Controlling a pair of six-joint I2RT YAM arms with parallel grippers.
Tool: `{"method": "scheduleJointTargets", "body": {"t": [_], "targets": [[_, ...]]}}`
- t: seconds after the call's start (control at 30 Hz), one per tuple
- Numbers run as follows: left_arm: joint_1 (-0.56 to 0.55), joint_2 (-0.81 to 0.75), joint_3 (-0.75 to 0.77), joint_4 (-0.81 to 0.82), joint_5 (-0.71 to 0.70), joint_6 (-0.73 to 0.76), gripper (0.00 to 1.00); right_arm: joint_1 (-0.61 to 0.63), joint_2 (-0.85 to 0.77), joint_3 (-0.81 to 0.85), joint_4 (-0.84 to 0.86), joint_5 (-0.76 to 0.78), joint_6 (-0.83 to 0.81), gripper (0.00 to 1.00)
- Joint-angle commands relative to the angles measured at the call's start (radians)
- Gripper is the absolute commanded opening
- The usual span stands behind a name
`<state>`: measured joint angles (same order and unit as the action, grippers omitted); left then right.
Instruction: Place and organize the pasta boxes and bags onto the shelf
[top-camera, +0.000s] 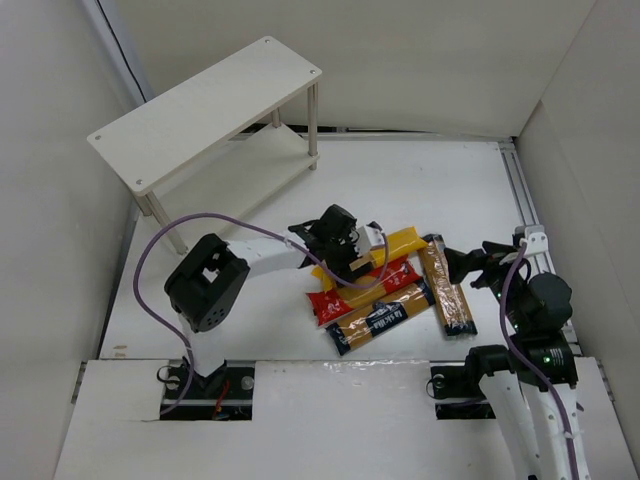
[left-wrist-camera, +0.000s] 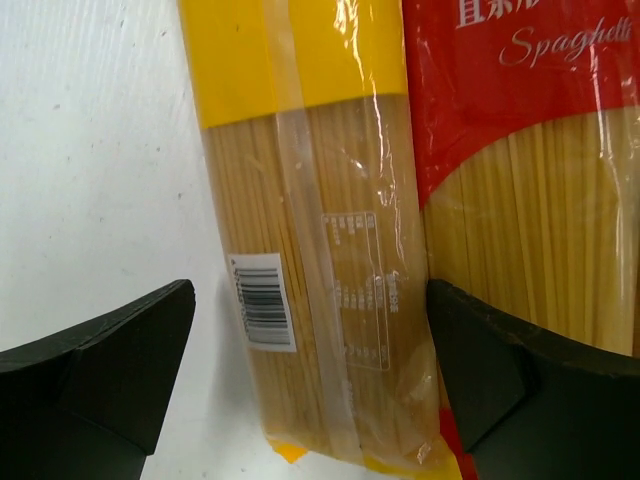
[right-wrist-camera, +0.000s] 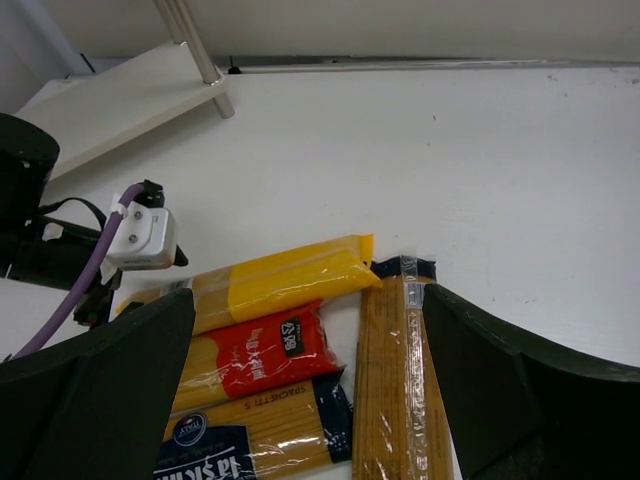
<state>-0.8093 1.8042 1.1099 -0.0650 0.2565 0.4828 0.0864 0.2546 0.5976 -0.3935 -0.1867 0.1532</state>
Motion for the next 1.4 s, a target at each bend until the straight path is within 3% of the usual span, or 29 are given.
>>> {"method": "scheduleJointTargets", "body": {"t": [0.0, 0.27, 0.4, 0.43, 0.47, 0.5, 0.67, 0.7, 0.87, 1.03, 1.3, 1.37], "targets": [[0.001, 0.033, 0.076, -0.018, 0.078, 0.028, 1.00, 0.006, 0.014, 0.005, 0.059, -0.020, -0.015, 1.00], [-0.008, 0.242, 0.286, -0.131, 0.066, -0.013, 1.00, 0.006, 0.005, 0.005, 0.059, -0.020, -0.015, 1.00], [-0.019, 0.287, 0.295, -0.141, -0.006, -0.059, 0.96, 0.006, 0.005, 0.005, 0.059, -0.020, -0.015, 1.00], [-0.019, 0.287, 0.295, -0.128, -0.028, -0.078, 0.90, 0.006, 0.005, 0.005, 0.059, -0.020, -0.015, 1.00], [-0.019, 0.287, 0.280, -0.108, -0.051, -0.096, 0.78, 0.006, -0.005, 0.005, 0.059, -0.020, -0.015, 1.00], [-0.019, 0.287, 0.263, -0.096, -0.092, -0.116, 0.53, 0.006, -0.005, 0.005, 0.059, -0.020, -0.024, 1.00], [-0.028, 0.204, 0.202, -0.030, -0.111, -0.214, 0.16, 0.006, -0.005, -0.004, 0.059, -0.030, -0.024, 1.00], [-0.028, 0.154, 0.165, 0.020, -0.120, -0.257, 0.00, 0.006, -0.014, -0.004, 0.059, -0.030, -0.024, 1.00], [-0.028, -0.057, 0.036, 0.175, -0.261, -0.421, 0.00, 0.006, -0.038, -0.004, 0.059, -0.030, -0.024, 1.00], [0.074, -0.332, -0.110, 0.304, -0.420, -0.696, 0.00, 0.006, -0.067, -0.004, 0.059, -0.030, -0.024, 1.00], [0.234, -0.565, -0.269, 0.271, -0.911, -1.075, 0.00, 0.006, -0.078, -0.013, 0.039, -0.017, -0.014, 1.00], [0.280, -0.565, -0.269, 0.234, -0.928, -1.134, 0.00, 0.006, -0.078, -0.001, 0.039, -0.017, -0.014, 1.00]]}}
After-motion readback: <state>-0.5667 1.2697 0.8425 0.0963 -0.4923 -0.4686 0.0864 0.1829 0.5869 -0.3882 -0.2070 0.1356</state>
